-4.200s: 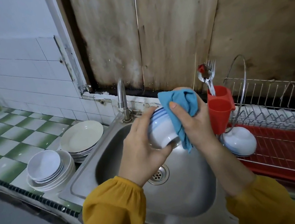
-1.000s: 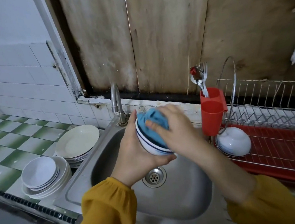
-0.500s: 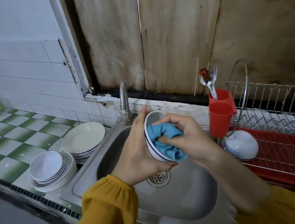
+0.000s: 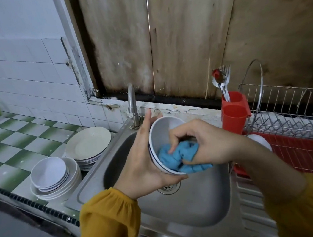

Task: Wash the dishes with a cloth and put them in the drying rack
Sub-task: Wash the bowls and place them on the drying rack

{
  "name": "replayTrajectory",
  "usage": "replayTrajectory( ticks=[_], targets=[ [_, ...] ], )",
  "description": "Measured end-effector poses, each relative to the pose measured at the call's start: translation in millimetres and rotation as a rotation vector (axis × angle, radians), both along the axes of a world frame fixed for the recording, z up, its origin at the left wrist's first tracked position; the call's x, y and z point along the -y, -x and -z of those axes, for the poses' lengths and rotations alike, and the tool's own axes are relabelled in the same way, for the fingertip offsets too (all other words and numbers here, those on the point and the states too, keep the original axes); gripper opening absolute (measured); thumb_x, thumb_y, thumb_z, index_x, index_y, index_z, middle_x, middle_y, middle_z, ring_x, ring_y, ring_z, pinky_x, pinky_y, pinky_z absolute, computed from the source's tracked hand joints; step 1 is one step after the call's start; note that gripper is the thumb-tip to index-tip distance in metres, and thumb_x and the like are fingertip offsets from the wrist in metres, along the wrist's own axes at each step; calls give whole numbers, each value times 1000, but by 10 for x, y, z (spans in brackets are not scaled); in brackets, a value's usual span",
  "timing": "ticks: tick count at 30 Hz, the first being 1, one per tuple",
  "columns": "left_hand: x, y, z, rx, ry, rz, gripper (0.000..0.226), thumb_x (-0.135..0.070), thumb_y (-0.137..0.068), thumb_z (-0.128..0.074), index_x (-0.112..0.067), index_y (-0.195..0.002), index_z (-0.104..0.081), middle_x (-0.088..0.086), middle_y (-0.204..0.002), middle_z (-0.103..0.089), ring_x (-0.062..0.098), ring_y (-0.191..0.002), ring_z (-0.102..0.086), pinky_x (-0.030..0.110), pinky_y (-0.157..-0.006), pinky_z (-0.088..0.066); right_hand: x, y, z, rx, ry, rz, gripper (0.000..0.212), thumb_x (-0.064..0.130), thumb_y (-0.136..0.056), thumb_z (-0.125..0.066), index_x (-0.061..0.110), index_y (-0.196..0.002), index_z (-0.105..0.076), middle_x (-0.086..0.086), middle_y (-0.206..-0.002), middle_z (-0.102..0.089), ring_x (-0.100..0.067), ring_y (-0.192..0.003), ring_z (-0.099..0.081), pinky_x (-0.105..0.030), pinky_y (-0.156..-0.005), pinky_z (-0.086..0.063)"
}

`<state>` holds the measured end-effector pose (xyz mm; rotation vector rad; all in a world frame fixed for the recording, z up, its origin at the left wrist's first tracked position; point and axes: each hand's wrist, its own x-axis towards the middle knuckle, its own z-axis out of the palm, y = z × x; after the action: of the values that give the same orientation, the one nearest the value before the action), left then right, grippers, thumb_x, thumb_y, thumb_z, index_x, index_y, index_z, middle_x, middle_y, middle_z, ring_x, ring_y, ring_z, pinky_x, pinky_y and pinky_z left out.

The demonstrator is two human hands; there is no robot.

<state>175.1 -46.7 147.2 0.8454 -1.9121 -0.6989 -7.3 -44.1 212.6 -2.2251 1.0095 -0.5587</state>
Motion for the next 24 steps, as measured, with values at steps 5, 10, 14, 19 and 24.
replayTrajectory(
  ticks=[5, 10, 14, 19, 24],
  targets=[
    [27, 49, 169, -100, -75, 34, 129, -19, -51, -92, -10, -152, -13, 6, -147, -40, 14, -136, -43, 27, -111, -37, 19, -164, 255, -73, 607, 399, 35, -6, -61, -69, 13, -90, -65, -2, -89, -63, -26, -79, -61, -37, -69, -52],
    [142, -36, 177, -146, -147, 96, 126, 9, -51, -91, -27, -148, -17, -1, -139, -45, 10, -126, -53, 26, -100, -48, -59, -276, 258, 261, 208, 218, 51, -17, -66, -65, 21, -98, -76, 7, -95, -70, -9, -92, -65, -21, -79, -54],
    [198, -46, 218, -65, -75, 53, 118, 6, -54, -91, -25, -146, -23, 3, -142, -44, 15, -128, -51, 25, -99, -47, 85, -176, 109, 276, 26, 268, 56, -19, -74, -59, 32, -91, -74, 2, -105, -70, -12, -103, -66, -39, -84, -59],
    [258, -73, 159, -52, -34, -14, 119, -34, -53, -93, -13, -148, -23, 3, -140, -45, 24, -129, -50, 45, -104, -45, -3, -216, 166, 638, -496, 141, 26, 14, -85, -63, 12, -110, -69, -9, -114, -68, -23, -111, -64, -38, -97, -52],
    [222, -91, 172, -18, 8, -33, 119, -21, -51, -95, -17, -147, -26, 2, -142, -43, 23, -131, -49, 47, -108, -42, 91, -228, 246, 340, 117, 443, 47, -12, -77, -63, 32, -91, -70, 14, -100, -69, -3, -101, -63, -26, -94, -51]
  ],
)
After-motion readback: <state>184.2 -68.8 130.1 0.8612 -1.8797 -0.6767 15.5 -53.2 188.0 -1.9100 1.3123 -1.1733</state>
